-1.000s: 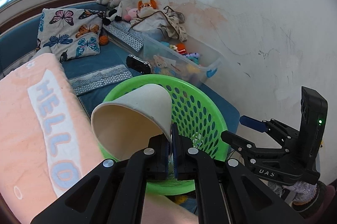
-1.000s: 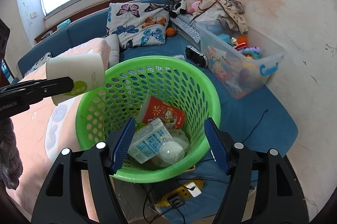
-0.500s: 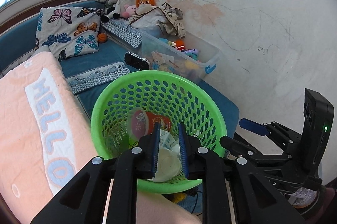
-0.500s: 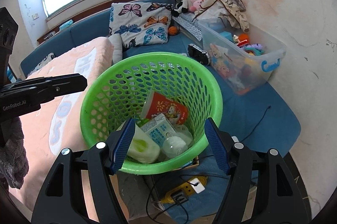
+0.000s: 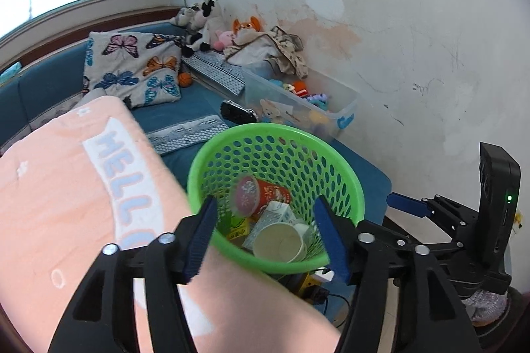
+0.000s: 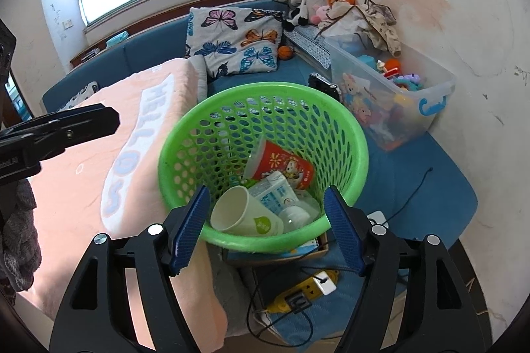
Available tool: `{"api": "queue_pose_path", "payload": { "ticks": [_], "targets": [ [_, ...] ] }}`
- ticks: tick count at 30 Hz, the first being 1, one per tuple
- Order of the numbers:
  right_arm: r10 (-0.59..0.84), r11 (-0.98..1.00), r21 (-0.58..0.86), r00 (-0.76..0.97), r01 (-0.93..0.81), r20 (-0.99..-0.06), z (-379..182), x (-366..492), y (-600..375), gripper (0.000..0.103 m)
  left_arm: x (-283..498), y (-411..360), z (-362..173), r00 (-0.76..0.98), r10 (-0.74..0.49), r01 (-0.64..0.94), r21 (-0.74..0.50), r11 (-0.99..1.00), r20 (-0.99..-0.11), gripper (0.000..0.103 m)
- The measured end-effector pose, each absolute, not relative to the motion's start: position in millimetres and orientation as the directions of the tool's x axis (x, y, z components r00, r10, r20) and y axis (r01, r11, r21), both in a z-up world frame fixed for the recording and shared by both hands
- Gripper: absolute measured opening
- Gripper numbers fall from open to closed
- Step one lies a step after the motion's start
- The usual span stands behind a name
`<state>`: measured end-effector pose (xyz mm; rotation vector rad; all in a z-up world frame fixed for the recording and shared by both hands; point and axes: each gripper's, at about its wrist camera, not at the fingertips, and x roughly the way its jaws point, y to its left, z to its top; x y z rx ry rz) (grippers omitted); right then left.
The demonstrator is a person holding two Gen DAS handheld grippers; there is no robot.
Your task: Collect trash
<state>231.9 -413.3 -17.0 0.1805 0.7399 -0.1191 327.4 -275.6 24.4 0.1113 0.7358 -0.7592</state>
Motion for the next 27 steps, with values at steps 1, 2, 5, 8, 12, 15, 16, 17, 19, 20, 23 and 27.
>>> {"api": "queue_pose_path", "payload": {
  "ticks": [1, 2, 5, 8, 12, 15, 16, 17, 19, 20, 23, 27],
  "targets": [
    [-0.042, 0.979, 0.119, 0.733, 0.166, -0.679, -16, 230, -409, 0.074, 325, -270, 26, 0.5, -0.585, 0.655, -0.163, 0.738, -0.639, 0.067],
    [-0.039, 0.98, 0.118, 0.734, 0.162, -0.678, -16, 228, -406, 0.075, 322, -264, 27, 0.509, -0.579, 0.646, -0.162, 0.746, -0.637, 0.069],
    [-0.027, 0.981, 0.122, 0.734, 0.148, -0.678, -14, 224, -395, 0.078, 316, -247, 29, 0.543, -0.554, 0.618, -0.147, 0.773, -0.63, 0.077],
    [-0.014, 0.983, 0.125, 0.733, 0.136, -0.68, -13, 219, -384, 0.081, 307, -226, 33, 0.589, -0.526, 0.581, -0.132, 0.804, -0.614, 0.088],
    [-0.017, 0.986, 0.112, 0.734, 0.126, -0.679, -12, 212, -369, 0.085, 297, -196, 39, 0.63, -0.503, 0.54, -0.131, 0.831, -0.592, 0.093],
    [-0.016, 0.987, 0.107, 0.735, 0.12, -0.677, -9, 207, -359, 0.09, 291, -179, 39, 0.644, -0.485, 0.514, -0.134, 0.847, -0.592, 0.095],
    [-0.013, 0.987, 0.108, 0.736, 0.117, -0.677, -9, 205, -355, 0.09, 288, -172, 39, 0.65, -0.477, 0.504, -0.134, 0.853, -0.591, 0.096],
    [-0.015, 0.988, 0.106, 0.738, 0.116, -0.674, -7, 203, -351, 0.091, 285, -166, 39, 0.656, -0.471, 0.495, -0.134, 0.858, -0.59, 0.096],
    [-0.021, 0.989, 0.093, 0.742, 0.112, -0.67, -4, 200, -344, 0.091, 277, -154, 38, 0.664, -0.458, 0.482, -0.13, 0.867, -0.591, 0.096],
    [-0.022, 0.991, 0.087, 0.747, 0.106, -0.665, -2, 197, -338, 0.093, 273, -148, 37, 0.671, -0.448, 0.473, -0.125, 0.872, -0.59, 0.096],
    [-0.025, 0.993, 0.071, 0.751, 0.095, -0.66, 1, 193, -327, 0.094, 262, -136, 37, 0.69, -0.425, 0.458, -0.102, 0.883, -0.586, 0.096],
    [-0.035, 0.995, 0.049, 0.758, 0.088, -0.652, 3, 184, -312, 0.095, 244, -120, 40, 0.728, -0.389, 0.431, -0.064, 0.9, -0.564, 0.096]
  ]
}}
